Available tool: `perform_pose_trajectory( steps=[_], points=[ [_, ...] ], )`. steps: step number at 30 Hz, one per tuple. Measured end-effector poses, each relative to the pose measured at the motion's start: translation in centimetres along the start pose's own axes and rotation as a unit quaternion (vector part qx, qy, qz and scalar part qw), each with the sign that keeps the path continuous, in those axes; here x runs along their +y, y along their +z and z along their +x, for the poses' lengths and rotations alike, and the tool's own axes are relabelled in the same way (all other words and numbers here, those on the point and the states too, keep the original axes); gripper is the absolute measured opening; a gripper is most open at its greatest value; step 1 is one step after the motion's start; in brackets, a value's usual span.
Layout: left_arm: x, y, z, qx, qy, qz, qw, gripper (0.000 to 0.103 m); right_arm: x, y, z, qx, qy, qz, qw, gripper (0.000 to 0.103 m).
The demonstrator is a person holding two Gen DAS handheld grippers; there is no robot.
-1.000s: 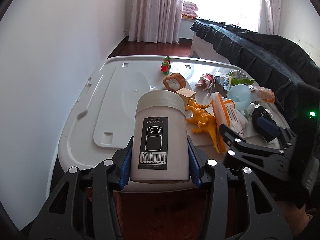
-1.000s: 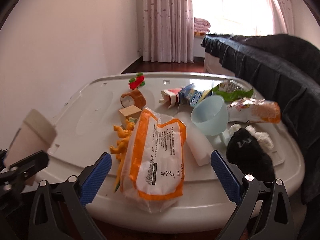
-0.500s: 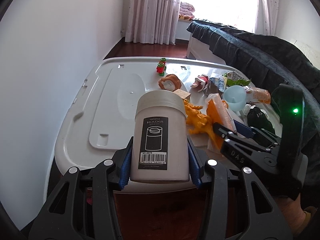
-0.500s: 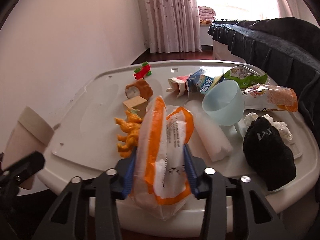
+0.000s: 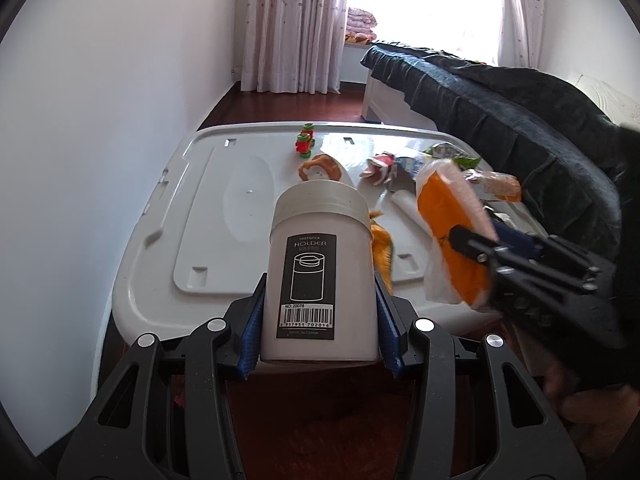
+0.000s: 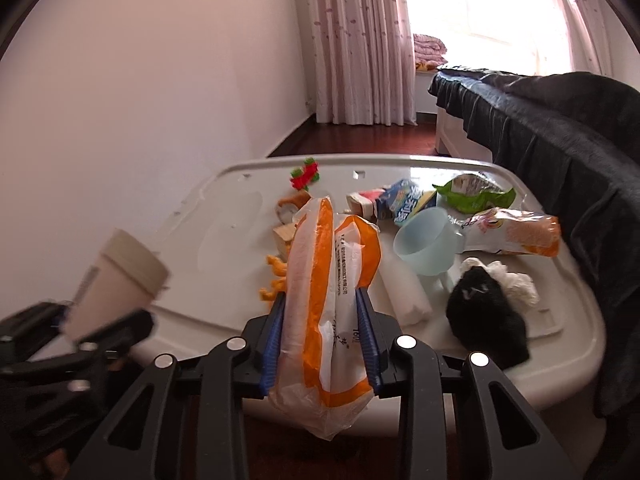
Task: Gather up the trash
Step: 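Lower both tools over the orange bin and open them to drop the jar and bag, then grasp the yellow toy dinosaur with the left tool while the right tool grasps the black sock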
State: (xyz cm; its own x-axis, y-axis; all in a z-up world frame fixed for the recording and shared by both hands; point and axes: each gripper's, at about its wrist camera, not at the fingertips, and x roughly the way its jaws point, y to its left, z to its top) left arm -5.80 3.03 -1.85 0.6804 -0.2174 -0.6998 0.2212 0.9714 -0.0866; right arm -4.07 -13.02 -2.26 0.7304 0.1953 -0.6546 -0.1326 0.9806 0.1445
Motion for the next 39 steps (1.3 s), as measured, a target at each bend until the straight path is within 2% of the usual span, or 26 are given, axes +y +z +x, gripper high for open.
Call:
perform_pose_trajectory(
  steps=[4,6,11,13,14,15,16,17,19,21,25,30,34,39],
  points=[
    [-0.7,-2.2,-1.4,0.024,0.005,0.010,0.9997,0.046,-0.2,-1.4,-4.1,0.020,0.019,0.006,1.000,0.034],
    [-0.8,-4.0,-1.6,0.051,0.003,0.003,0.9987,0.046,-0.1,-2.7,-5.5,0.040,0.023,0.006,0.999,0.034],
    [-0.7,-8.1,-1.6,0.117,-0.014,-0.010,0.9930,0.046,-0.2,-9.0,-7.1,0.129,0.038,0.018,0.991,0.034],
    [-1.1,-9.2,-1.3,0.141,-0.023,-0.009,0.9897,0.046,-0.4,-11.2,-7.0,0.163,0.035,0.018,0.986,0.040],
    [-1.2,-9.6,-1.3,0.146,-0.024,-0.013,0.9888,0.047,-0.5,-12.2,-6.7,0.179,0.029,0.016,0.983,0.050],
    [-1.2,-9.9,-1.3,0.150,-0.026,-0.017,0.9882,0.054,-0.6,-13.1,-6.3,0.198,0.020,0.013,0.980,0.059],
    [-1.4,-10.0,-1.4,0.154,-0.026,-0.020,0.9875,0.067,-0.8,-13.7,-6.4,0.198,0.010,0.015,0.980,0.067],
    [-1.4,-10.0,-1.5,0.153,-0.024,-0.024,0.9876,0.072,-0.9,-14.0,-6.7,0.195,0.002,0.017,0.981,0.081],
    [-1.6,-9.4,-2.2,0.131,-0.017,-0.028,0.9909,0.083,-1.3,-13.7,-7.2,0.176,-0.019,0.017,0.984,0.085],
    [-1.7,-8.8,-3.2,0.103,-0.015,-0.025,0.9943,0.086,-2.1,-12.7,-7.8,0.153,-0.030,0.025,0.987,0.093],
    [-2.0,-6.2,-4.7,0.038,-0.011,-0.014,0.9991,0.092,-4.0,-9.9,-10.0,0.080,-0.041,0.055,0.994,0.096],
    [-3.0,-1.7,-3.4,0.011,-0.008,0.005,0.9999,0.093,-5.3,-5.6,-11.6,0.003,-0.074,0.037,0.997,0.098],
    [-3.8,1.0,0.2,0.019,-0.005,0.009,0.9998,0.093,-6.0,-2.6,-10.4,-0.030,-0.110,0.005,0.993,0.098],
    [-5.1,2.8,5.5,0.027,-0.005,0.012,0.9996,0.093,-8.4,-0.8,-6.5,-0.019,-0.132,0.029,0.991,0.098]
  ],
)
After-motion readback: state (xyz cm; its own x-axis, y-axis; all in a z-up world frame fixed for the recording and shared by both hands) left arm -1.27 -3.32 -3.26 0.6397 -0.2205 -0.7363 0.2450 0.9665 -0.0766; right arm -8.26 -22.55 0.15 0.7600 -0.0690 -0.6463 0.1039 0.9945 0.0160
